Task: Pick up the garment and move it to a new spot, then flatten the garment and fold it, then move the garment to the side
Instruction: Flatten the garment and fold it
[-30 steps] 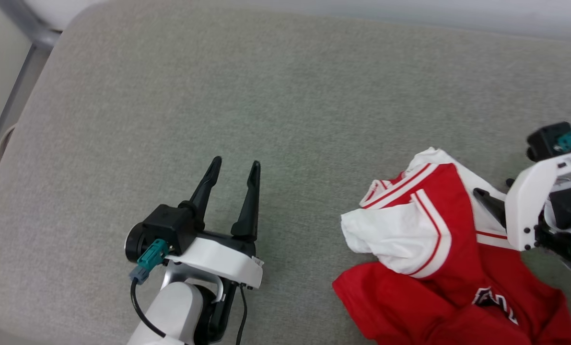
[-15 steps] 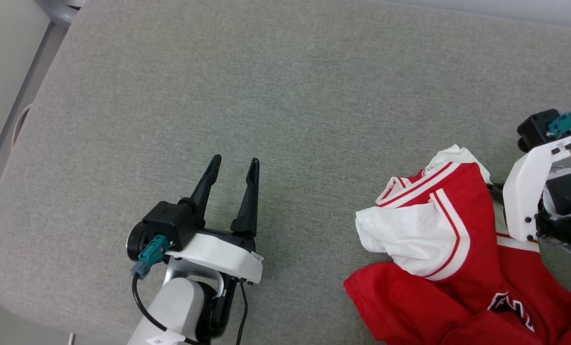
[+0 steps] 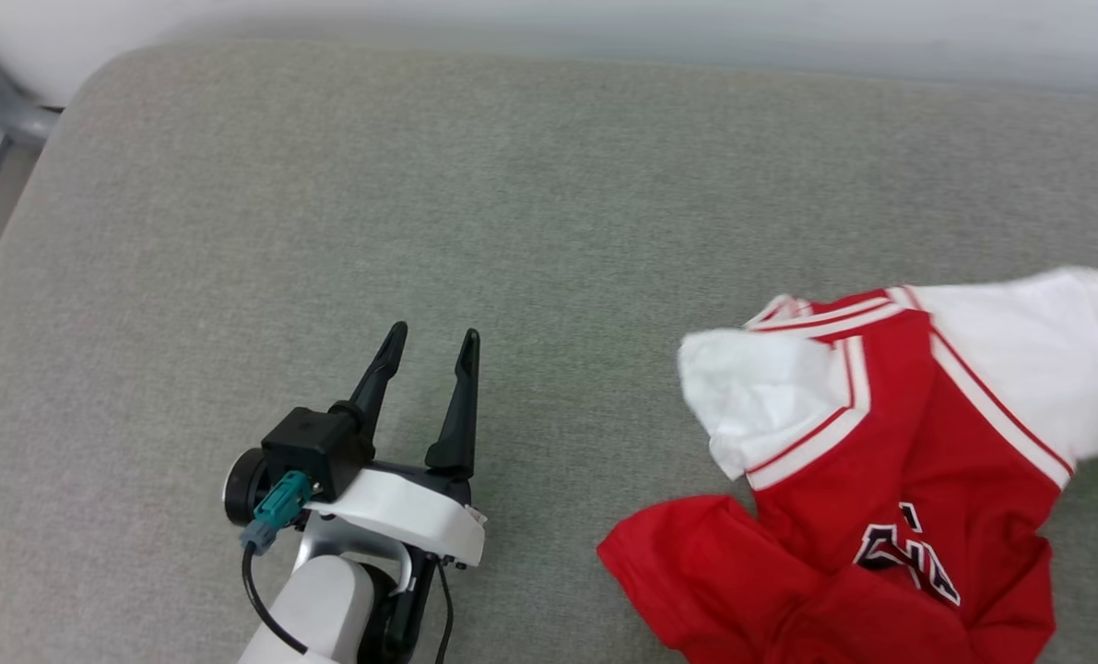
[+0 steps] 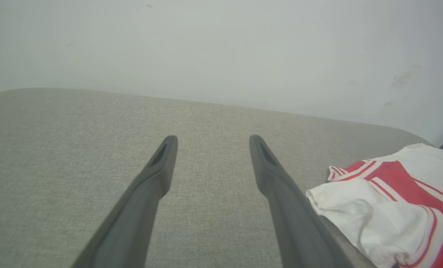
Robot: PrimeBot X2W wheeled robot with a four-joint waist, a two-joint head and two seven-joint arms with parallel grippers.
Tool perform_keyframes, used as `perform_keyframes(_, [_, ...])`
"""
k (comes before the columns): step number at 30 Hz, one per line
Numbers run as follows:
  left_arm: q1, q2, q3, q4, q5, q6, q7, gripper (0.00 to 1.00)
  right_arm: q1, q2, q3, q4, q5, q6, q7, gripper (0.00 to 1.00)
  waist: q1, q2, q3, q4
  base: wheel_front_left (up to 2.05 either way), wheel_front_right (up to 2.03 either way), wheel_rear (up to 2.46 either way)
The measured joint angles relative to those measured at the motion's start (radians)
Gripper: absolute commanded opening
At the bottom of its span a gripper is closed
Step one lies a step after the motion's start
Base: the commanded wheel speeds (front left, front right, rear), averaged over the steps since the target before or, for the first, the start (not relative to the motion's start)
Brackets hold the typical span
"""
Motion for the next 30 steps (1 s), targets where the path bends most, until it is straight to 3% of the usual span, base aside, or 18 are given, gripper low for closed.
perform_keyframes(5, [0.011, 0.018, 0.003, -0.012, 0.0, 0.006, 0.014, 1.0, 0.161, 0.086, -0.187, 0.001, -0.047, 0.0, -0.029, 0.0, 0.0, 0.0, -0.014, -0.036, 0.0, 0.0, 0.0])
perform_keyframes(11, [0.026, 0.034, 0.01, -0.025, -0.003, 0.019, 0.032, 1.0, 0.235, 0.216, -0.262, 0.032, -0.085, 0.0, -0.089, 0.0, 0.0, 0.0, -0.015, -0.066, 0.0, 0.0, 0.0])
perform_keyframes(12, [0.026, 0.036, 0.011, -0.026, -0.003, 0.021, 0.035, 1.0, 0.237, 0.233, -0.265, 0.035, -0.094, 0.0, -0.113, 0.23, 0.0, 0.0, -0.015, -0.07, 0.0, 0.0, 0.0])
perform_keyframes(13, [0.026, 0.039, 0.012, -0.028, -0.007, 0.022, 0.036, 1.0, 0.237, 0.249, -0.268, 0.037, -0.103, 0.0, -0.139, 0.8, 0.0, 0.0, -0.015, -0.074, 0.0, 0.0, 0.0])
perform_keyframes(14, [0.028, 0.043, 0.013, -0.029, -0.008, 0.026, 0.04, 1.0, 0.237, 0.262, -0.269, 0.037, -0.106, 0.0, -0.165, 1.0, 0.0, 0.0, -0.016, -0.078, 0.0, 0.0, 0.0])
perform_keyframes(24, [0.042, 0.063, 0.016, -0.033, -0.018, 0.032, 0.065, 1.0, 0.232, 0.329, -0.25, -0.058, -0.232, 0.0, -0.553, 1.0, 0.0, 0.0, -0.049, -0.092, 0.0, 0.0, 0.0])
perform_keyframes(30, [0.027, 0.083, 0.014, -0.03, -0.019, 0.03, 0.094, 1.0, 0.265, 0.362, -0.144, -0.179, -0.258, 0.0, -0.649, 1.0, 0.0, 0.0, -0.076, -0.107, 0.0, 0.0, 0.0])
